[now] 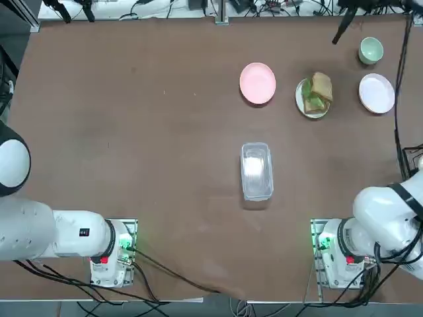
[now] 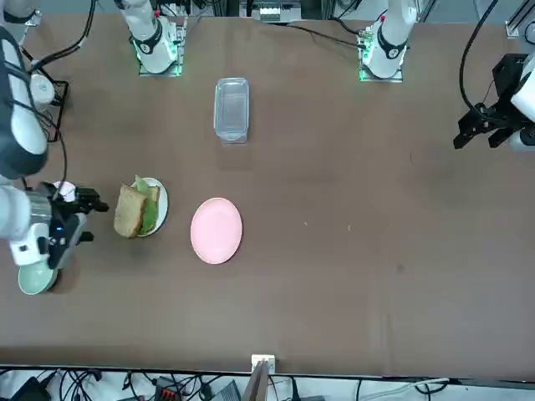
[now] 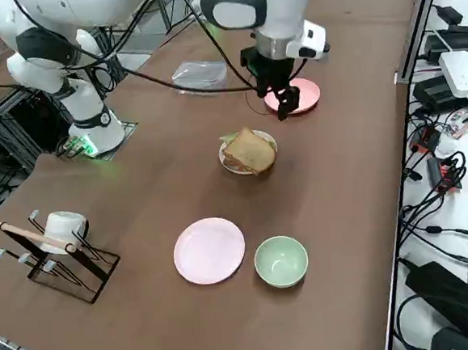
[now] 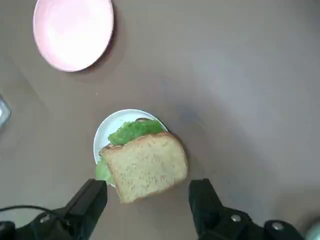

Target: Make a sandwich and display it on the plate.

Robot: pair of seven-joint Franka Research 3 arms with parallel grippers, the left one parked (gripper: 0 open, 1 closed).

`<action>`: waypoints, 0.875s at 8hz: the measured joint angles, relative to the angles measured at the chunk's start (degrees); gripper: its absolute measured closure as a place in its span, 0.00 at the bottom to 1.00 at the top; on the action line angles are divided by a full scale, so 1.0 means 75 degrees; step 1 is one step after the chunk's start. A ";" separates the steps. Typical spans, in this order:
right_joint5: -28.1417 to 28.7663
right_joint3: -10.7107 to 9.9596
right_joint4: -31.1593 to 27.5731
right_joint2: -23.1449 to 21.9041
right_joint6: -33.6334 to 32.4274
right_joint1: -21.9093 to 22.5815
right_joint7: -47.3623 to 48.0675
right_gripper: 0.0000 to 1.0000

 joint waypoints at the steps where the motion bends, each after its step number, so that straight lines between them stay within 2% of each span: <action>1: 0.0001 0.0034 0.0301 -0.0128 -0.0179 -0.0078 0.0449 0.00; 4: 0.0013 0.0059 0.0558 -0.0911 -0.0291 -0.0514 0.1874 0.00; 7: 0.0038 0.0176 0.0546 -0.1563 -0.0304 -0.0414 0.3604 0.00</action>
